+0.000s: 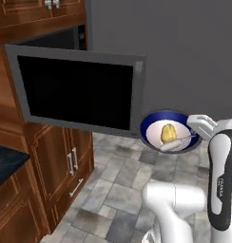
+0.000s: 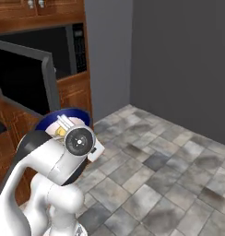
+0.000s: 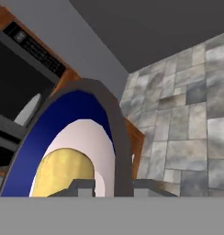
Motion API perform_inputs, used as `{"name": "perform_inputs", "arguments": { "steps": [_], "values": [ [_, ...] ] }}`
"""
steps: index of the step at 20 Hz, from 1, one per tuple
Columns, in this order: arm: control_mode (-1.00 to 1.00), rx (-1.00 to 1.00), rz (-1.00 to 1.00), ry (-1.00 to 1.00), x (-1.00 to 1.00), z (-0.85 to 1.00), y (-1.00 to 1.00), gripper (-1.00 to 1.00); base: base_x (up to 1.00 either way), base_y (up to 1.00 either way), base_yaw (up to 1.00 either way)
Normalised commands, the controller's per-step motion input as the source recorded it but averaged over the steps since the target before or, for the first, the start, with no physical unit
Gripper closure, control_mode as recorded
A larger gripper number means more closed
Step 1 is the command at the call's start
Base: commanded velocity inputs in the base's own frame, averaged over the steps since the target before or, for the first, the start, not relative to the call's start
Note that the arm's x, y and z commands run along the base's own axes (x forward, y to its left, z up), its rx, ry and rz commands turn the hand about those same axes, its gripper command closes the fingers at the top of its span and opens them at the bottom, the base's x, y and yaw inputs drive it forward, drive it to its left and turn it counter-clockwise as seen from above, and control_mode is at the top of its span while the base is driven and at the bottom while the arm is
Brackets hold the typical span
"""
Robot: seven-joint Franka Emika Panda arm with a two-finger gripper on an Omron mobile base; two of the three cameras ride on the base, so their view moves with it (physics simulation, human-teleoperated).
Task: Place the bowl containing the potato and fish in the microwave. Close the microwave door and press the start button to microwave the meal.
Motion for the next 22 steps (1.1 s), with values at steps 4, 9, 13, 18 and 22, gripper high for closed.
{"name": "perform_inputs", "arguments": {
  "steps": [4,9,13,18,22],
  "values": [
    [1.00,0.00,0.00,0.00,0.00,0.00,0.00,1.00,0.49,-0.75,-0.32],
    [1.00,0.00,0.00,0.00,0.00,0.00,0.00,1.00,0.62,-0.60,-0.05],
    [1.00,0.00,0.00,0.00,0.00,0.00,0.00,1.00,0.53,-0.46,0.32],
    [1.00,0.00,0.00,0.00,0.00,0.00,0.00,1.00,0.54,-0.48,0.53],
    [1.00,0.00,0.00,0.00,0.00,0.00,0.00,1.00,0.64,-0.41,0.61]
  ]
}}
